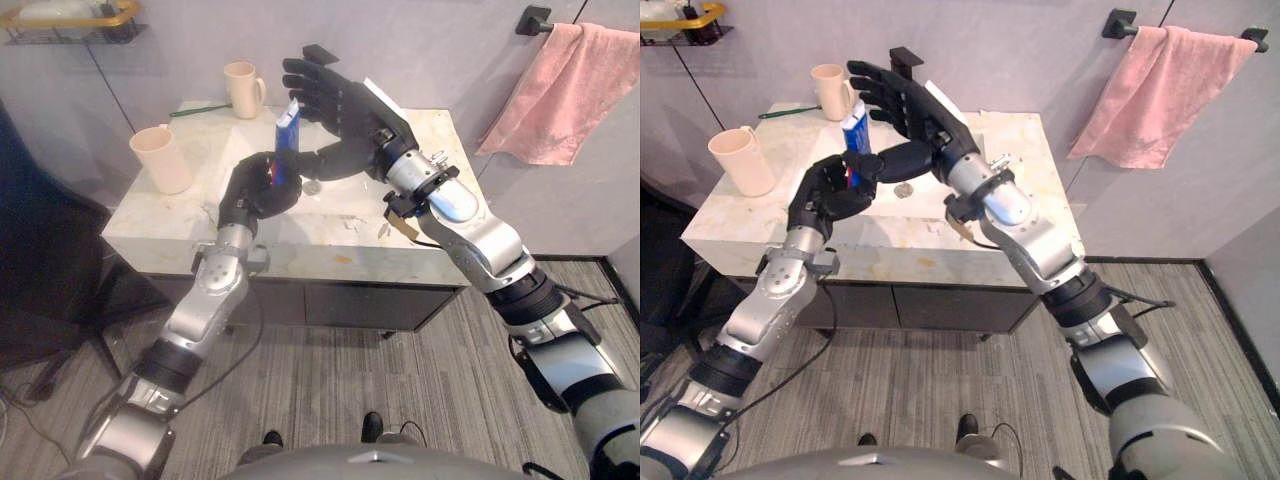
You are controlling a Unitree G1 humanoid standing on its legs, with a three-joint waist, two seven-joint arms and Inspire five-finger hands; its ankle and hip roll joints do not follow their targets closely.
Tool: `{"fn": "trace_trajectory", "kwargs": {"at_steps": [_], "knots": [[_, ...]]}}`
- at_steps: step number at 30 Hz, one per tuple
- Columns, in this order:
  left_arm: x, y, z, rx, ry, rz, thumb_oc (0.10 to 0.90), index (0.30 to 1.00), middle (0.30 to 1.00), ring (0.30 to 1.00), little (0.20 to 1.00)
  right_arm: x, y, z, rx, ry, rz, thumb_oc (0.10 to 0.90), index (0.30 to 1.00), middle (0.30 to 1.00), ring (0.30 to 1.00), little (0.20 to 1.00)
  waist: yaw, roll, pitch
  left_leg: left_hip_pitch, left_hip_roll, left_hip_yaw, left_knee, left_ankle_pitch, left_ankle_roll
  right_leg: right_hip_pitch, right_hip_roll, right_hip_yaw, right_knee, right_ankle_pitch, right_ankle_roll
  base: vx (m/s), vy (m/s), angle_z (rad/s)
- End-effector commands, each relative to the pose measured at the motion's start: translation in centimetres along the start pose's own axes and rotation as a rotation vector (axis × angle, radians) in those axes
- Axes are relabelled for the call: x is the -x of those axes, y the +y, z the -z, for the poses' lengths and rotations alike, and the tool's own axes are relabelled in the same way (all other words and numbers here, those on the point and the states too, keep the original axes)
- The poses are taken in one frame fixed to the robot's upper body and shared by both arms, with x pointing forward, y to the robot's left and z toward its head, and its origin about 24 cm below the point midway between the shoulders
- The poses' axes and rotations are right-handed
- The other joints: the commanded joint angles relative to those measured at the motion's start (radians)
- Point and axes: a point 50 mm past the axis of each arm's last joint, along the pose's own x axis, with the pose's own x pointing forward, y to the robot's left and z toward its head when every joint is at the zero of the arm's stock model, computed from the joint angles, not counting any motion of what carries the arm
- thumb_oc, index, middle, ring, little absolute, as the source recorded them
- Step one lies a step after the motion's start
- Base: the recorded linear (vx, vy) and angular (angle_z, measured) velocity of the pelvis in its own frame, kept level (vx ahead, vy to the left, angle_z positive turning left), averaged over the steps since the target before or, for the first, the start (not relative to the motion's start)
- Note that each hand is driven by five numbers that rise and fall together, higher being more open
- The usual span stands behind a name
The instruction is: Organize the bathroom.
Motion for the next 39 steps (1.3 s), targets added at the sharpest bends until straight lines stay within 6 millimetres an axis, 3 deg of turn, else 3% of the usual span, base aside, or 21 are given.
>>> {"fn": "trace_trajectory", "kwargs": {"at_steps": [1, 6, 7, 8, 9, 10, 11, 12, 13, 14, 24, 39], "knots": [[-1.2, -0.5, -7.1, 0.04, -0.383, 0.033, 0.4, 0.3, 0.3, 0.3, 0.3, -1.2, 0.0, -3.5, 0.021, -0.175, 0.002, 0.8, 0.9, 0.9, 0.9, 0.9, 0.001, -0.007, -0.084, -0.015, -0.065, 0.05, 0.053, -0.063, 0.059, 0.019, 0.028, 0.047, 0.108, -0.195, 0.042, 0.0, 0.0, 0.0], [-1.1, -0.8, -7.2, 0.034, -0.391, 0.048, 0.4, 0.3, 0.3, 0.3, 0.3, -1.2, 0.1, -3.0, 0.007, -0.16, 0.006, 0.8, 0.9, 0.9, 0.9, 0.9, 0.003, -0.008, -0.084, -0.016, -0.065, 0.048, 0.053, -0.062, 0.06, 0.018, 0.026, 0.047, 0.109, -0.194, 0.043, 0.0, 0.0, 0.0], [-1.2, -0.9, -7.3, 0.031, -0.392, 0.048, 0.4, 0.3, 0.3, 0.3, 0.3, -1.2, 0.0, -2.9, 0.005, -0.157, 0.007, 0.576, 0.564, 0.564, 0.564, 0.564, 0.003, -0.008, -0.083, -0.016, -0.064, 0.049, 0.053, -0.062, 0.059, 0.018, 0.025, 0.045, 0.109, -0.194, 0.043, 0.0, 0.0, 0.0], [-1.2, -0.9, -7.3, 0.03, -0.393, 0.047, 0.4, 0.3, 0.3, 0.3, 0.3, -1.2, 0.0, -2.9, 0.004, -0.157, 0.008, 0.552, 0.528, 0.528, 0.528, 0.528, 0.003, -0.008, -0.083, -0.016, -0.064, 0.049, 0.053, -0.062, 0.059, 0.018, 0.025, 0.045, 0.109, -0.194, 0.043, 0.0, 0.0, 0.0], [-1.2, -0.8, -7.3, 0.033, -0.394, 0.046, 0.4, 0.3, 0.3, 0.3, 0.3, -1.3, 0.0, -2.9, 0.002, -0.155, 0.008, 0.497, 0.446, 0.446, 0.446, 0.446, 0.003, -0.008, -0.083, -0.016, -0.064, 0.049, 0.052, -0.062, 0.059, 0.017, 0.025, 0.044, 0.109, -0.194, 0.044, 0.0, 0.0, 0.0], [-1.2, -0.8, -7.4, 0.034, -0.394, 0.046, 0.4, 0.3, 0.3, 0.3, 0.3, -1.3, 0.0, -2.9, 0.002, -0.155, 0.007, 0.489, 0.434, 0.434, 0.434, 0.434, 0.003, -0.008, -0.083, -0.016, -0.064, 0.049, 0.052, -0.062, 0.059, 0.017, 0.025, 0.044, 0.109, -0.194, 0.044, 0.0, 0.0, 0.0], [-1.2, -0.8, -7.4, 0.035, -0.396, 0.043, 0.4, 0.3, 0.3, 0.3, 0.3, -1.3, 0.1, -2.7, 0.002, -0.149, 0.003, 0.519, 0.479, 0.479, 0.479, 0.479, 0.003, -0.008, -0.083, -0.016, -0.064, 0.05, 0.053, -0.062, 0.059, 0.017, 0.025, 0.044, 0.111, -0.195, 0.044, 0.0, 0.0, 0.0], [-1.2, -0.7, -7.4, 0.039, -0.399, 0.042, 0.4, 0.3, 0.3, 0.3, 0.3, -1.2, 0.1, -2.6, 0.003, -0.143, 0.002, 0.502, 0.453, 0.453, 0.453, 0.453, 0.003, -0.008, -0.082, -0.016, -0.064, 0.05, 0.053, -0.062, 0.059, 0.017, 0.025, 0.043, 0.112, -0.195, 0.044, 0.0, 0.0, 0.0], [-1.2, -0.7, -7.5, 0.039, -0.402, 0.041, 0.4, 0.3, 0.3, 0.3, 0.3, -1.2, 0.0, -2.5, 0.002, -0.139, 0.005, 0.422, 0.333, 0.333, 0.333, 0.333, 0.003, -0.008, -0.082, -0.016, -0.064, 0.051, 0.053, -0.062, 0.06, 0.016, 0.025, 0.044, 0.112, -0.195, 0.044, 0.0, 0.0, 0.0], [-1.2, -0.7, -7.5, 0.039, -0.404, 0.041, 0.4, 0.3, 0.3, 0.3, 0.3, -1.2, 0.0, -2.4, 0.003, -0.137, 0.007, 0.4, 0.3, 0.3, 0.3, 0.3, 0.003, -0.008, -0.082, -0.017, -0.064, 0.05, 0.054, -0.062, 0.06, 0.017, 0.025, 0.044, 0.112, -0.195, 0.044, 0.0, 0.0, 0.0], [-1.2, -0.5, -8.0, 0.043, -0.419, 0.038, 0.4, 0.3, 0.3, 0.3, 0.3, -0.9, 0.1, -1.5, -0.004, -0.116, 0.01, 0.4, 0.3, 0.3, 0.3, 0.3, 0.0, -0.007, -0.08, -0.014, -0.065, 0.051, 0.052, -0.063, 0.061, 0.018, 0.023, 0.044, 0.112, -0.196, 0.044, 0.0, 0.0, 0.0], [-1.1, -0.5, -7.8, 0.056, -0.419, 0.02, 0.4, 0.3, 0.3, 0.3, 0.3, -1.0, -0.3, -2.3, 0.013, -0.151, 0.018, 0.4, 0.3, 0.3, 0.3, 0.3, 0.004, -0.011, -0.082, -0.016, -0.065, 0.047, 0.05, -0.06, 0.06, 0.018, 0.023, 0.043, 0.107, -0.193, 0.045, 0.0, 0.0, 0.0]]}}
